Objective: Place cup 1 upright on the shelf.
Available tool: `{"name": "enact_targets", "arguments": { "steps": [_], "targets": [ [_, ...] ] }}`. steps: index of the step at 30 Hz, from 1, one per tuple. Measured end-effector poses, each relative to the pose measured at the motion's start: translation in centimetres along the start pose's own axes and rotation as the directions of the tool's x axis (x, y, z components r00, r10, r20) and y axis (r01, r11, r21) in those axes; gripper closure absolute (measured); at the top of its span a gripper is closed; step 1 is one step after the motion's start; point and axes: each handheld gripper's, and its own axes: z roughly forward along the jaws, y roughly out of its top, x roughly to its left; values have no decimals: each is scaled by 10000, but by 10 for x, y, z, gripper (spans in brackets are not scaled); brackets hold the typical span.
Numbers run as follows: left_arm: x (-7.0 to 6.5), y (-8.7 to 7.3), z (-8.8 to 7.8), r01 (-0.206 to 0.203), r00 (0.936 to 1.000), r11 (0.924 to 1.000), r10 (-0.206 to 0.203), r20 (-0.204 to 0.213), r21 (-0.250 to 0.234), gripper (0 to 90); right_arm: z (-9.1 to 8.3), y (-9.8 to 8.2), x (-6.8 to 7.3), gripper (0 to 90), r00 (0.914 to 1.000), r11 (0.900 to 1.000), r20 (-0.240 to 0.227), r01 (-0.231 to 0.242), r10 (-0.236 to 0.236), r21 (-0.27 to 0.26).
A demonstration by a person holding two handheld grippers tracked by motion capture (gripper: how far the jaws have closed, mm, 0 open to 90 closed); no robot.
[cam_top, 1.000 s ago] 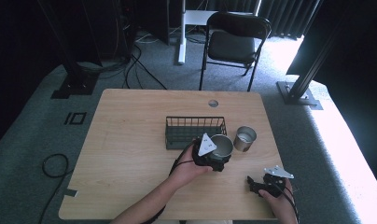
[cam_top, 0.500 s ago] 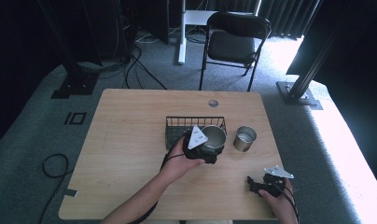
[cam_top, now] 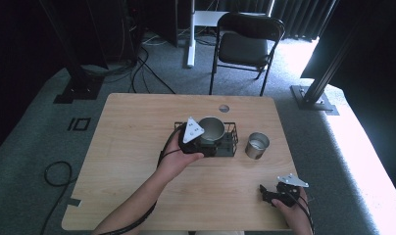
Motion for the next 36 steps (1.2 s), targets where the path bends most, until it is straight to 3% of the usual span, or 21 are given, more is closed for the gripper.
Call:
{"name": "enact_targets", "arguments": {
  "steps": [8,14,20,29,36],
  "targets": [
    [24,5,-4,403,9975,9989,-417,-568,-240,141,0,0,0,113,10000,10000,4,2,-2,-2],
    [40,4,-4,685,9915,9971,-717,-1086,-321,141,0,0,0,113,10000,10000,5,4,-4,-2],
    [55,-5,2,1141,9785,9926,-1196,-1678,-417,141,0,0,0,113,10000,10000,5,-21,21,4],
    [71,-24,13,1365,9649,9905,-1372,-2240,-189,141,0,0,0,113,10000,10000,-1,6,-6,9],
    [74,-39,24,1518,9616,9884,-1470,-2320,30,141,0,0,0,113,10000,10000,-3,11,-11,5]
  ]
}}
